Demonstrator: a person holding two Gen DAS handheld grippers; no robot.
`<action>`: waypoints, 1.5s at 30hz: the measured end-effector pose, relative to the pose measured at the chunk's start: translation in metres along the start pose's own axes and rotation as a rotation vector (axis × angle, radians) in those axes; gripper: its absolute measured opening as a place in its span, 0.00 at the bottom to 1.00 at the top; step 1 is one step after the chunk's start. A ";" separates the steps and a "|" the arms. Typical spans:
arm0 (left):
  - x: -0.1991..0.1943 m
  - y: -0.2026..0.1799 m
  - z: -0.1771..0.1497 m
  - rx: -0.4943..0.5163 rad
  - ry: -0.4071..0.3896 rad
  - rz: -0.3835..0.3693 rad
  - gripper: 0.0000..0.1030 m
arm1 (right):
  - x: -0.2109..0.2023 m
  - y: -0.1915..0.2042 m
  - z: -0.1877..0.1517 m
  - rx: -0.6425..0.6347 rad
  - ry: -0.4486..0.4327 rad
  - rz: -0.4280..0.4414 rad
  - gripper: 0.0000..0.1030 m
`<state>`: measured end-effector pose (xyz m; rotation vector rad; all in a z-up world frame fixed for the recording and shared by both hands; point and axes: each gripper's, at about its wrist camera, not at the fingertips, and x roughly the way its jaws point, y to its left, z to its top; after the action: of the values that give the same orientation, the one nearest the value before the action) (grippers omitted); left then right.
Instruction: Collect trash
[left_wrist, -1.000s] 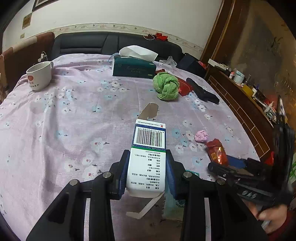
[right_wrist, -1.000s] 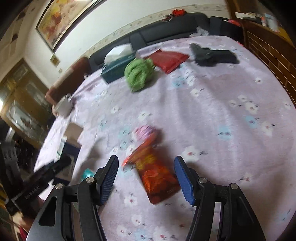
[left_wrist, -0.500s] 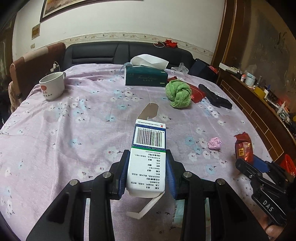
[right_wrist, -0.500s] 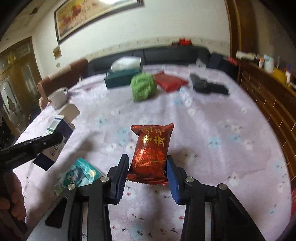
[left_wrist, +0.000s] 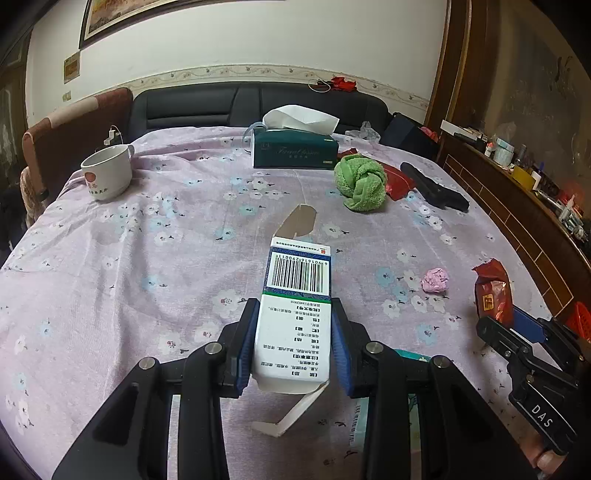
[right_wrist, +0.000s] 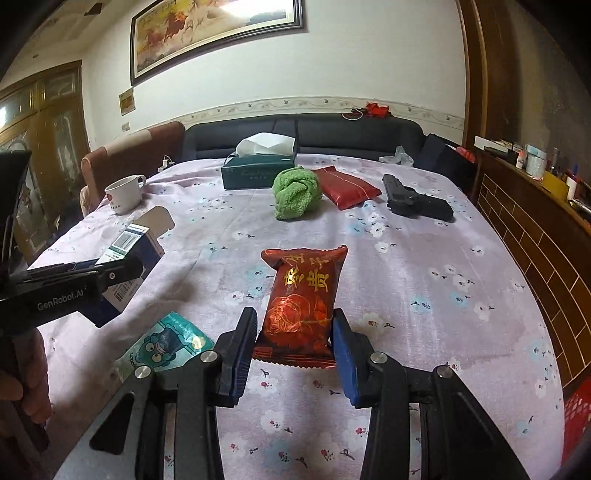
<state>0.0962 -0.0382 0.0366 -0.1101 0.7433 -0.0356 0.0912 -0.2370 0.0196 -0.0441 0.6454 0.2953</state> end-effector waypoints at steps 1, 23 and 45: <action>0.000 0.000 0.000 0.000 0.000 0.001 0.34 | 0.000 0.000 0.000 0.002 0.000 0.000 0.42; -0.001 -0.001 0.000 0.016 -0.008 0.024 0.34 | -0.001 -0.001 -0.001 0.004 0.003 0.001 0.42; -0.001 0.000 -0.001 0.020 -0.005 0.028 0.34 | -0.002 0.000 0.000 0.002 0.002 -0.001 0.42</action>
<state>0.0950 -0.0382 0.0362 -0.0811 0.7389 -0.0158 0.0895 -0.2377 0.0204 -0.0432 0.6471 0.2938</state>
